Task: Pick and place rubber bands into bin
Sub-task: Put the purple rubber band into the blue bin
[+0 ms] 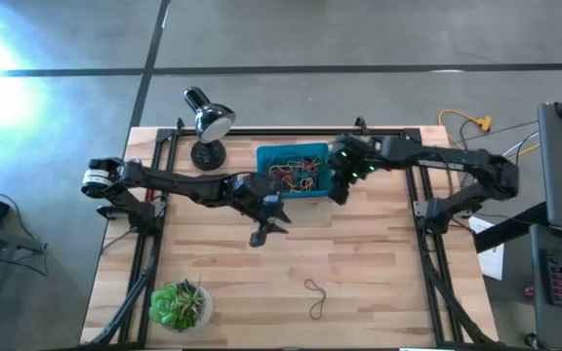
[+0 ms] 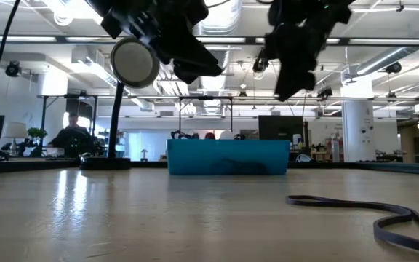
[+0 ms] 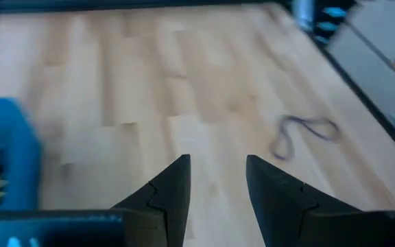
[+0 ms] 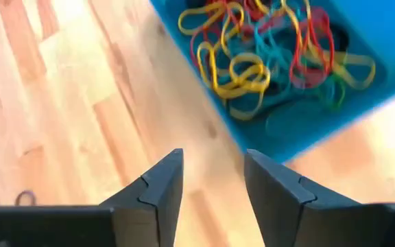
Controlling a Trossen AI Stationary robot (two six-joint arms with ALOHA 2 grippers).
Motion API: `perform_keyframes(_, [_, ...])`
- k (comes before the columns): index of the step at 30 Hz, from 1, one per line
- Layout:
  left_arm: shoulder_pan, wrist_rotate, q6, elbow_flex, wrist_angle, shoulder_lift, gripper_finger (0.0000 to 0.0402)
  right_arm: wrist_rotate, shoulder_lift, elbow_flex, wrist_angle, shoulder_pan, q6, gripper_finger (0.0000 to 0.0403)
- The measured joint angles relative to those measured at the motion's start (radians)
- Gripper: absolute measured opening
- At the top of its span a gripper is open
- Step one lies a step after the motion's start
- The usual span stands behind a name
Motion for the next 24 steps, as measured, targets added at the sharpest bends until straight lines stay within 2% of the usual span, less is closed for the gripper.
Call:
perform_keyframes(5, [-0.032, 0.096, 0.103, -0.011, 0.004, 0.000, 0.0125, 0.076, -0.172, -0.140, -0.013, 0.093, 0.172, 0.0133])
perform_keyframes(10, [-0.081, 0.099, 0.117, -0.010, 0.096, 0.012, 0.0125, 0.121, -0.344, -0.284, -0.011, 0.208, 0.346, 0.0125])
perform_keyframes(13, [-0.108, 0.092, 0.062, 0.002, 0.190, 0.060, 0.0125, 0.146, -0.438, -0.368, -0.012, 0.287, 0.442, 0.0125])
perform_keyframes(15, [-0.127, 0.089, 0.007, 0.038, 0.240, 0.121, 0.0125, 0.152, -0.493, -0.417, -0.007, 0.343, 0.500, 0.0125])
perform_keyframes(24, [-0.213, 0.079, -0.119, 0.297, 0.231, 0.384, 0.0125, 0.163, -0.658, -0.577, -0.004, 0.573, 0.679, 0.0123])
